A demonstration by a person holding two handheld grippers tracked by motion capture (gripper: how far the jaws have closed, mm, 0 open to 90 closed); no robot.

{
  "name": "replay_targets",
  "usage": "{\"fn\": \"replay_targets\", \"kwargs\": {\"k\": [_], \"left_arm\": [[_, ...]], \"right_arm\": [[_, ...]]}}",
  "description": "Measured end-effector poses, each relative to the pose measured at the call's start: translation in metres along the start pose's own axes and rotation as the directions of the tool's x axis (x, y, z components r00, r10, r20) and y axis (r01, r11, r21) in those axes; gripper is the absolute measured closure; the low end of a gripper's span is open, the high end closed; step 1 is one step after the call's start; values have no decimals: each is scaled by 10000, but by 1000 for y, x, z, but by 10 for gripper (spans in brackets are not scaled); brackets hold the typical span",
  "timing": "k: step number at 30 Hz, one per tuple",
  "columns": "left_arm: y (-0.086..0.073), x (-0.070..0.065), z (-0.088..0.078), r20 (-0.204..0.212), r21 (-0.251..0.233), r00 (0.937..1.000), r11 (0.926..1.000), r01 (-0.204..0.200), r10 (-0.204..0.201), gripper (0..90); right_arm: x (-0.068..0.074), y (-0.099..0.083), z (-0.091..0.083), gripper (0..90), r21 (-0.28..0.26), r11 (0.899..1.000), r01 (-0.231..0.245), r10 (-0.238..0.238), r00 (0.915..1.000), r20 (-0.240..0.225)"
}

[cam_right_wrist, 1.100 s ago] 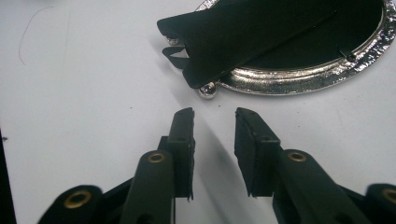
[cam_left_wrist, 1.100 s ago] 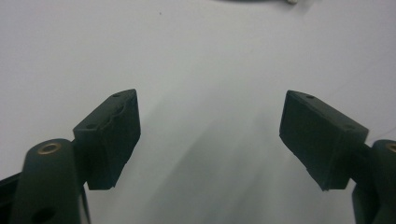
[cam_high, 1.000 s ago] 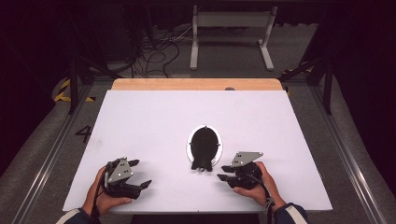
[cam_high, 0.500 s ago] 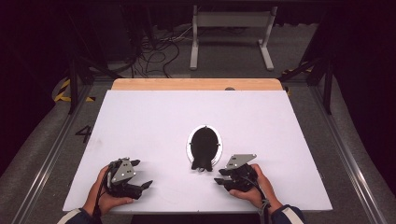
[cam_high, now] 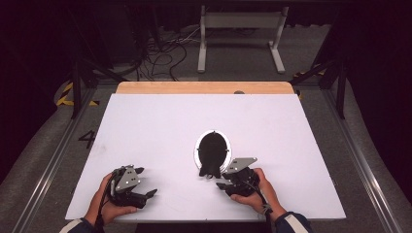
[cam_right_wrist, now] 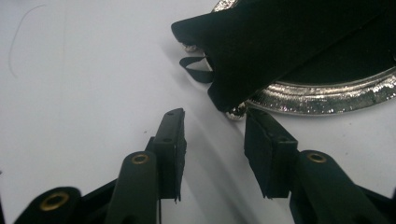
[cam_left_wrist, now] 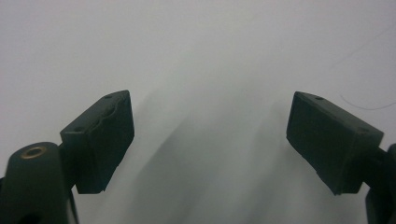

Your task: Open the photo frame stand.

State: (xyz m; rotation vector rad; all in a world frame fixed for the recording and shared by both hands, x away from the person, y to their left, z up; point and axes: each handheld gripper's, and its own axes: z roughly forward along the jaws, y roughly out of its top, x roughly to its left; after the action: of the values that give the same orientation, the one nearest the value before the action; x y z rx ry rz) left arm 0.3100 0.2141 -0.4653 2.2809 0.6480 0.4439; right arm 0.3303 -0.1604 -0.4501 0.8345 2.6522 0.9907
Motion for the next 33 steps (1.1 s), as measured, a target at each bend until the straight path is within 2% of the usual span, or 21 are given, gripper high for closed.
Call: {"fn": "replay_targets", "kwargs": {"k": [4,8,12,18,21,23,29,33], "left_arm": [[0,0,0,17,1,10000,10000,25,-25,156],[-1,-1,1,40,95,10000,10000,25,-26,154],[0,-1,1,80,126,10000,9999,-36,35,153],[0,-3,1,88,156,9999,9999,-55,54,152],[0,-3,0,100,111,9999,9999,-43,42,151],[0,-3,1,73,150,10000,9999,-34,32,152],[0,-3,2,183,154,9998,9999,-72,69,151],[0,-3,2,188,167,9998,9998,-47,44,151]], "right_arm": [[-2,5,4,584,-43,9996,-273,274,9996,70],[-4,4,4,619,-141,9994,-314,315,9995,48],[-11,1,3,617,-394,9966,-723,719,9973,-127],[-8,1,2,658,-290,9985,-456,462,9988,171],[-9,1,1,668,-190,9992,-361,371,9978,552],[-12,-1,0,666,-289,9979,-572,583,9976,367],[-14,-1,0,660,-483,9963,-717,726,9972,161],[-16,-1,-4,647,-887,9906,-1044,1046,9945,-21]]}}
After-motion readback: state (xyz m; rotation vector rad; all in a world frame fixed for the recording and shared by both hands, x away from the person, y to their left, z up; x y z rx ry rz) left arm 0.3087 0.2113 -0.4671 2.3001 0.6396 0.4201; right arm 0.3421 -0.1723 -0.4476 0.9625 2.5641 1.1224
